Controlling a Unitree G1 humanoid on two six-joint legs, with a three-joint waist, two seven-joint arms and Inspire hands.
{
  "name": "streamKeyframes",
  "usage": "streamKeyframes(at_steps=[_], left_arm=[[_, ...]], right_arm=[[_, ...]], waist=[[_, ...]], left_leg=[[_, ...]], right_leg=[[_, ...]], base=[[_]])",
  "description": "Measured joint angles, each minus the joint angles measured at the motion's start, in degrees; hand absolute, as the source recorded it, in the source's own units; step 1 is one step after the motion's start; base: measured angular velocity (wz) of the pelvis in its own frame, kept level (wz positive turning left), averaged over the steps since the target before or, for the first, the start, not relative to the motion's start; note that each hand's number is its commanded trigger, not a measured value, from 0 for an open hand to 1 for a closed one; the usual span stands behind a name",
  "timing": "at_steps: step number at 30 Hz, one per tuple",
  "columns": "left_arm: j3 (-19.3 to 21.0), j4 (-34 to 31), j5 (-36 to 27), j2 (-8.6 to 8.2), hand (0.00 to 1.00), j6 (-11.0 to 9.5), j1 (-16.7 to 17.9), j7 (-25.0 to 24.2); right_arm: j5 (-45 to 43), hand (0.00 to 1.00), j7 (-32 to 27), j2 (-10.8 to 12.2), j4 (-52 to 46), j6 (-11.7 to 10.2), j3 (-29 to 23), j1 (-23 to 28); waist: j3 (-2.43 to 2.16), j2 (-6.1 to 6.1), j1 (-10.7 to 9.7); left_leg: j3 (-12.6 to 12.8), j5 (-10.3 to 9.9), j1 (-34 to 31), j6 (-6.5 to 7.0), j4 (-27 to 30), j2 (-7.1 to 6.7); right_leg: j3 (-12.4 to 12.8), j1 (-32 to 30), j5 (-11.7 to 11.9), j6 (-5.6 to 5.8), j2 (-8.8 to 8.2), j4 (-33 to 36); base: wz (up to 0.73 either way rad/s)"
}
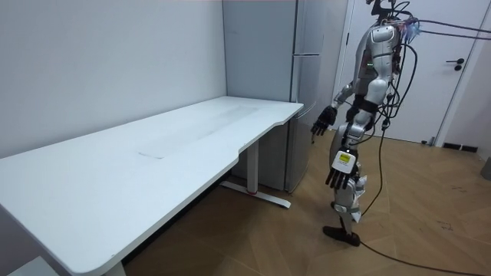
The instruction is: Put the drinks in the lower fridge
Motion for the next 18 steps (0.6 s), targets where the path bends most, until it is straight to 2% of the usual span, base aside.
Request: streamKeyframes(at_steps=[3,7,11,15,18], left_arm=[[2.56,0.01,0.00,-0.70,0.00,-0.04,0.43,-0.07],[4.78,0.07,0.10,-1.34,0.00,-0.47,0.38,-0.62],[5.88,0.54,0.74,-1.37,0.00,-0.02,1.15,-0.73],[6.07,1.45,1.54,-1.72,0.00,1.72,1.88,-0.96],[7.13,1.94,2.52,-2.18,0.00,2.14,1.92,-1.66]], right_arm=[[2.50,0.00,-1.80,0.84,7.56,-1.48,-5.13,0.46],[7.23,0.00,-2.35,1.28,12.16,-3.01,-5.92,0.45],[9.60,0.00,-2.94,1.92,13.94,-2.83,-6.57,0.48],[12.42,0.00,-3.72,2.93,16.54,-1.72,-8.14,0.41],[13.79,0.00,-3.63,3.06,17.65,-1.68,-9.24,0.38]], waist=[[0.07,0.28,-1.42],[0.11,0.53,-2.11],[0.10,0.39,-2.34],[0.07,0.32,-2.54],[0.02,0.56,-2.72]], left_leg=[[0.18,0.00,0.00,0.00,0.03,0.00],[1.39,0.00,1.04,0.00,-0.43,-0.04],[1.49,0.00,1.98,0.00,-0.89,-0.10],[1.34,-0.03,2.87,0.03,-0.95,-0.22],[0.92,-0.25,2.99,0.35,-1.14,-0.17]], right_leg=[[0.14,-0.04,-0.06,-0.02,-0.23,-0.05],[0.96,0.61,-0.46,0.19,0.05,-0.05],[1.44,1.22,-0.54,0.24,0.10,-0.12],[1.51,2.40,-0.56,0.32,0.12,-0.80],[1.22,2.55,-0.61,0.38,0.14,-0.83]], base=[[-0.03],[-0.03],[-0.03],[0.02],[0.05]])
